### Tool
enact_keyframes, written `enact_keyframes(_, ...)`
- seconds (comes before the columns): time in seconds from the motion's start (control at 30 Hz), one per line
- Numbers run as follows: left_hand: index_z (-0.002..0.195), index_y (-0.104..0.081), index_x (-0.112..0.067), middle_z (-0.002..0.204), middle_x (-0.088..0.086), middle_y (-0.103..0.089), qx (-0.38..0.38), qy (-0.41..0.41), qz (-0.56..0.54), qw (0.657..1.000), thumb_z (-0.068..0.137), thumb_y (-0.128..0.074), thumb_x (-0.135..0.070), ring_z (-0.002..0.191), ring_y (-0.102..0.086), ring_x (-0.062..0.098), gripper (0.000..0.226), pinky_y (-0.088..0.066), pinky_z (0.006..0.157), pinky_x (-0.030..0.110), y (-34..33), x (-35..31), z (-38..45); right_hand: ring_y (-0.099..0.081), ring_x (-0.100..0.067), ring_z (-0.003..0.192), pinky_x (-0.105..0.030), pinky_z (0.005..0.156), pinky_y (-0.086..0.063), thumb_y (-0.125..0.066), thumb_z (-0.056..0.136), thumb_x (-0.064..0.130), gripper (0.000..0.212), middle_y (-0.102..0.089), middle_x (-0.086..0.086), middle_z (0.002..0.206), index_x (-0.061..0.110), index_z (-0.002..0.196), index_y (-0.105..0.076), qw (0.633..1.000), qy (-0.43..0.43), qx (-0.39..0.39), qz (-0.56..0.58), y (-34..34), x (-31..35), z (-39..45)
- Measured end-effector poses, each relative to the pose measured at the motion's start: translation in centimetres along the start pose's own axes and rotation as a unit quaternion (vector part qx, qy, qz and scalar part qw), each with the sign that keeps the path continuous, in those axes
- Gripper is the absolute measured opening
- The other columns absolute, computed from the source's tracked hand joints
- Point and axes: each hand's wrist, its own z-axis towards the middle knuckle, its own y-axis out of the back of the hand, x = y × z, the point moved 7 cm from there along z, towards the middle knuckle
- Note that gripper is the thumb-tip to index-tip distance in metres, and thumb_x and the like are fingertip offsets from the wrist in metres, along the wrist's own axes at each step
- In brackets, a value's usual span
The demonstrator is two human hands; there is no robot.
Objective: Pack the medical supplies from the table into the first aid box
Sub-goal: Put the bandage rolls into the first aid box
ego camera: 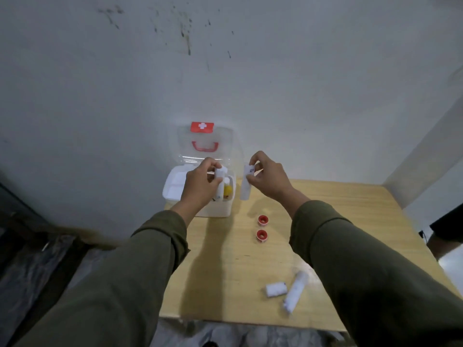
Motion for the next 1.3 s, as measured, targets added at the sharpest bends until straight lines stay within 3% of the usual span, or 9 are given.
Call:
enact_keyframes(0.17, 0.099, -0.056, -0.024, 0.114, -0.001, -0.063, 0.013, -0.002, 0.003, 1.000, 0.088, -0.063, -0.013, 0.090, -0.062, 0.015, 0.018, -0.047, 0.059, 0.017, 1.9, 3.1, 1.4, -0.059, -0.022, 0.074, -0.018, 0.055, -0.043, -0.062, 0.086, 0.014, 0.020, -0.057, -0.001, 0.095, 0.015, 0.100, -0.047, 1.000, -0.006, -0.019, 0.001, -3.4, 2.0, 0.9)
enact_keyframes(0.3, 0.097, -0.056, -0.027, 0.113, 0.000, -0.065, 0.034, -0.015, 0.010, 0.999, 0.086, -0.064, -0.015, 0.088, -0.064, 0.015, 0.018, -0.048, 0.061, 0.017, 1.5, 4.3, 2.2, -0.063, -0.032, 0.076, -0.030, 0.064, -0.048, -0.060, 0.087, 0.013, 0.018, -0.057, -0.001, 0.093, 0.012, 0.100, -0.047, 0.999, -0.020, -0.030, -0.009, -5.3, 2.0, 0.9)
enact_keyframes(0.5, 0.103, -0.057, -0.025, 0.115, 0.001, -0.065, 0.061, -0.032, 0.001, 0.998, 0.086, -0.066, -0.016, 0.096, -0.065, 0.020, 0.022, -0.056, 0.080, 0.033, 0.4, 4.7, 3.2, -0.064, -0.034, 0.080, -0.046, 0.073, -0.055, -0.060, 0.087, 0.013, 0.018, -0.064, -0.009, 0.097, 0.012, 0.100, -0.047, 0.998, -0.038, -0.023, -0.039, -6.4, 1.3, 1.0)
enact_keyframes(0.63, 0.098, -0.056, -0.025, 0.110, 0.000, -0.065, 0.076, -0.036, -0.011, 0.996, 0.086, -0.066, -0.016, 0.094, -0.065, 0.018, 0.018, -0.056, 0.077, 0.030, -0.1, 5.2, 3.8, -0.064, -0.030, 0.080, -0.040, 0.071, -0.054, -0.060, 0.087, 0.015, 0.018, -0.064, -0.007, 0.101, 0.013, 0.100, -0.048, 0.997, -0.041, -0.010, -0.059, -6.7, 1.0, 1.4)
enact_keyframes(0.97, 0.097, -0.056, -0.025, 0.094, 0.002, -0.065, 0.224, -0.070, 0.092, 0.968, 0.087, -0.063, -0.023, 0.086, -0.061, 0.019, 0.012, -0.046, 0.074, 0.026, -2.8, 7.3, 3.6, -0.060, -0.031, 0.094, -0.038, 0.078, -0.049, -0.062, 0.084, 0.019, 0.020, -0.066, -0.010, 0.102, 0.012, 0.100, -0.052, 0.984, -0.023, 0.078, -0.159, -8.6, -0.8, 1.3)
enact_keyframes(1.13, 0.096, -0.055, -0.025, 0.090, 0.003, -0.063, 0.226, -0.058, 0.089, 0.968, 0.088, -0.062, -0.025, 0.079, -0.058, 0.017, 0.010, -0.043, 0.069, 0.024, -2.8, 8.0, 3.7, -0.058, -0.025, 0.102, -0.036, 0.086, -0.049, -0.061, 0.086, 0.021, 0.018, -0.067, -0.006, 0.110, 0.014, 0.102, -0.059, 0.975, -0.033, 0.117, -0.187, -9.3, -2.0, 1.1)
enact_keyframes(1.3, 0.094, -0.056, -0.021, 0.099, 0.005, -0.067, 0.219, -0.053, 0.078, 0.971, 0.087, -0.063, -0.021, 0.092, -0.063, 0.021, 0.010, -0.053, 0.083, 0.036, -2.7, 8.2, 3.6, -0.058, -0.022, 0.104, -0.034, 0.089, -0.047, -0.058, 0.087, 0.019, 0.019, -0.068, -0.002, 0.110, 0.015, 0.104, -0.065, 0.972, -0.030, 0.132, -0.192, -9.8, -2.1, 1.2)
